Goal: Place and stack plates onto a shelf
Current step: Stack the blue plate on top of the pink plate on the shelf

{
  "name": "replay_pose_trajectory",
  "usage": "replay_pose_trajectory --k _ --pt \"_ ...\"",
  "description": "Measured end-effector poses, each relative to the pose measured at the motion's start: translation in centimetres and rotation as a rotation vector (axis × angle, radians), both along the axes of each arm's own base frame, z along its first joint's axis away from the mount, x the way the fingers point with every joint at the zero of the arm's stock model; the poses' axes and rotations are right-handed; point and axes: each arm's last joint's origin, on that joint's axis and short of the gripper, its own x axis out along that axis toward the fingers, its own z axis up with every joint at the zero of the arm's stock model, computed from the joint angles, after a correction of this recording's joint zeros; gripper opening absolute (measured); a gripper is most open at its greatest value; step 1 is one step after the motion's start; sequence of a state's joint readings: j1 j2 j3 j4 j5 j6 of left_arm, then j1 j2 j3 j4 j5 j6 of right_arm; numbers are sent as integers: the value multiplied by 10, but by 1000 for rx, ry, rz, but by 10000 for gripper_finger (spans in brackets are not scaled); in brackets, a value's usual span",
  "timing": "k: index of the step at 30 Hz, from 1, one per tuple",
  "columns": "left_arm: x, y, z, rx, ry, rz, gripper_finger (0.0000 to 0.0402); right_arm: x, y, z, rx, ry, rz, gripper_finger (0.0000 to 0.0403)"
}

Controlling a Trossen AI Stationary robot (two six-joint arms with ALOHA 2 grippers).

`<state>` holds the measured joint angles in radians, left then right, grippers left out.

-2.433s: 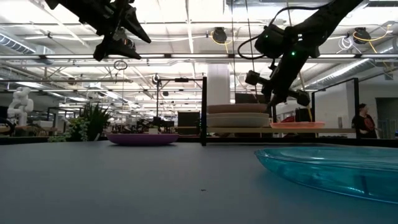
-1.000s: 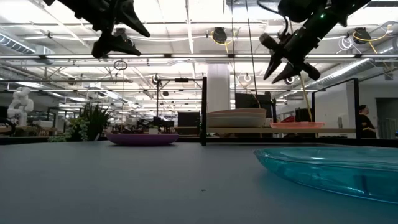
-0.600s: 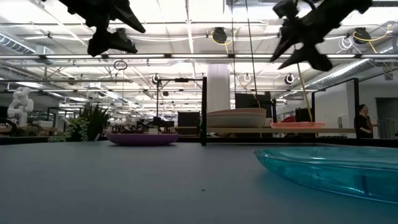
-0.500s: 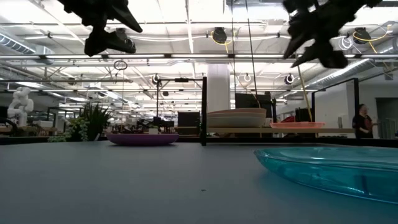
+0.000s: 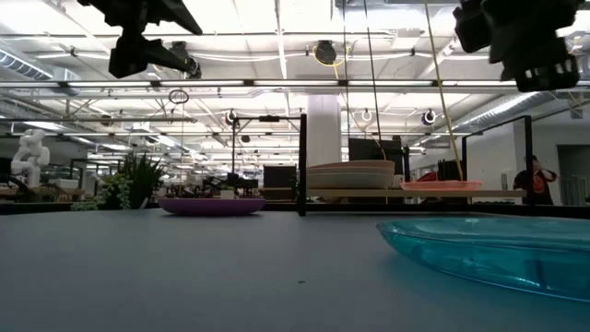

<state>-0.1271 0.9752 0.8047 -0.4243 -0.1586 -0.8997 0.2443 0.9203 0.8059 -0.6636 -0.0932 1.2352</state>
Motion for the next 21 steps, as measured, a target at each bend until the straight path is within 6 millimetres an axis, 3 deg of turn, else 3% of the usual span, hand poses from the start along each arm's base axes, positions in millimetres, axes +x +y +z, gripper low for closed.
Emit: replay_pose_trajectory --k 8,15,21 --pt "-2 -8 -1 -88 12 22 253 7 23 -12 26 -33 111 110" --pt "-1 -16 -5 -135 38 22 253 21 46 -49 208 -241 84 111" --pt "5 -23 -13 -134 76 12 253 17 56 -69 243 -182 58 144"
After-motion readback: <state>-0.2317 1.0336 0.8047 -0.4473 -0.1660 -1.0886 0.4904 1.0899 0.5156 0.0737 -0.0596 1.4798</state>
